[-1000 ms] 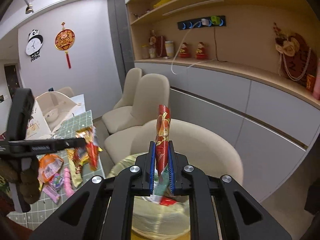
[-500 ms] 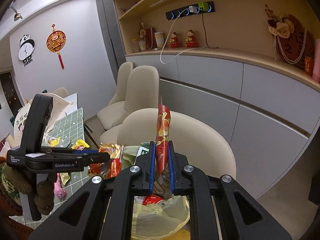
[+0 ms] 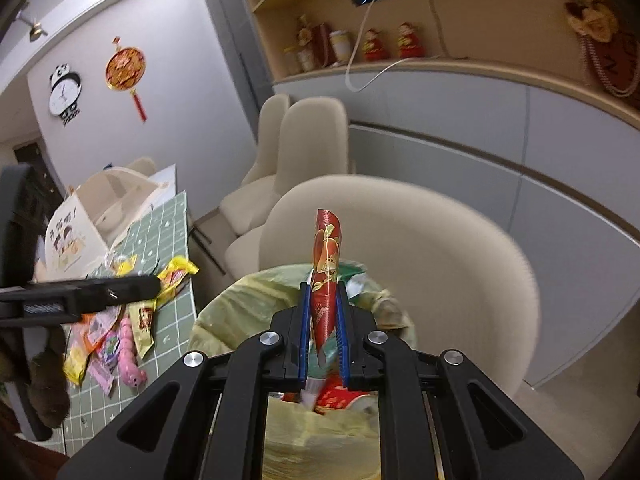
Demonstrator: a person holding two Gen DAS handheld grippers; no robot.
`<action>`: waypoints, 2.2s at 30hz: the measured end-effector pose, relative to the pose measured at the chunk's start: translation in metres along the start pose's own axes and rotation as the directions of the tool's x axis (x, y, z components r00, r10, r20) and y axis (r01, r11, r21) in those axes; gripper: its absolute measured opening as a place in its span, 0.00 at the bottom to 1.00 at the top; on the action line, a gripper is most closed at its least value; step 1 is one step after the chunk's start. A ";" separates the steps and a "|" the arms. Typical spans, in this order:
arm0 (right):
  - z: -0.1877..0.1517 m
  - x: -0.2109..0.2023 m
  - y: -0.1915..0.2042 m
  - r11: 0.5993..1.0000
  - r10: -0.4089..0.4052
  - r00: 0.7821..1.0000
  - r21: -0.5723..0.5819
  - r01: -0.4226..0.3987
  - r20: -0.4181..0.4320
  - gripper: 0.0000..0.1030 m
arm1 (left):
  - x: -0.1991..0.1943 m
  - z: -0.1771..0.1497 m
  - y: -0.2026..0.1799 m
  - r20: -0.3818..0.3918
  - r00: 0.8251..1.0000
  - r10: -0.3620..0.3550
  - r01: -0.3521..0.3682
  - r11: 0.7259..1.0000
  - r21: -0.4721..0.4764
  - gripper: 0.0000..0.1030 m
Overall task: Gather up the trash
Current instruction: 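Carry both snacks over the bin and open both grippers to drop them, then return both grippers to the table and grasp the gold snack bag with the right gripper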
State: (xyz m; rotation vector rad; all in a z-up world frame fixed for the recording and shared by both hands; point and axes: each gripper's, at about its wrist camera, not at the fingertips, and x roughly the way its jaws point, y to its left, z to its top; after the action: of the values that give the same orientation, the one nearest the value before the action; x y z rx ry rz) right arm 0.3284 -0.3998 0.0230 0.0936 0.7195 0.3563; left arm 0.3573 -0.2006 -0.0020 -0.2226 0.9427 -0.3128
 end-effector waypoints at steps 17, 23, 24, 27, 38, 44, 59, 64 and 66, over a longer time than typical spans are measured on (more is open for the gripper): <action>-0.028 0.014 0.035 0.998 -0.063 0.996 -0.020 0.062 -0.067 0.35 | -0.064 -0.054 0.090 0.016 0.996 0.083 -0.080 0.986 -0.145 0.48; -0.040 0.001 0.070 0.997 -0.077 0.996 -0.014 0.076 -0.049 0.35 | -0.096 -0.081 0.131 0.027 0.991 0.128 -0.122 0.977 -0.176 0.48; -0.041 -0.001 0.076 0.997 -0.076 0.996 -0.015 0.075 -0.048 0.35 | -0.103 -0.086 0.138 0.032 0.989 0.144 -0.136 0.975 -0.178 0.48; -0.048 -0.004 0.104 0.998 -0.063 0.997 -0.023 0.062 -0.042 0.35 | -0.126 -0.103 0.168 0.045 0.980 0.195 -0.183 0.963 -0.196 0.48; -0.073 -0.003 0.225 0.999 0.015 0.999 -0.041 -0.017 -0.032 0.50 | -0.206 -0.158 0.290 0.086 0.940 0.331 -0.295 0.912 -0.285 0.51; -0.096 0.010 0.274 0.995 0.000 0.994 -0.103 -0.011 -0.112 0.51 | -0.211 -0.163 0.329 0.091 0.958 0.271 -0.232 0.922 -0.308 0.51; -0.052 0.102 0.293 0.938 0.042 0.975 -0.327 -0.113 -0.217 0.51 | -0.170 -0.105 0.306 0.132 0.972 0.192 -0.152 0.952 -0.266 0.51; -0.036 0.152 0.303 0.923 0.085 0.962 -0.343 -0.175 -0.261 0.51 | -0.169 -0.118 0.324 0.077 0.968 0.239 -0.209 0.936 -0.284 0.51; -0.036 0.170 0.310 0.915 0.059 0.961 -0.369 -0.160 -0.271 0.51 | -0.168 -0.124 0.333 0.050 0.965 0.258 -0.232 0.925 -0.302 0.51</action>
State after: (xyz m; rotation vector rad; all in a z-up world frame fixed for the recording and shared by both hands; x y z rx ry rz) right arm 0.3343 -0.0517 -0.0474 -0.2956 0.8872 0.6223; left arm 0.2190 0.1638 -0.0528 -0.3840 0.9156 0.0710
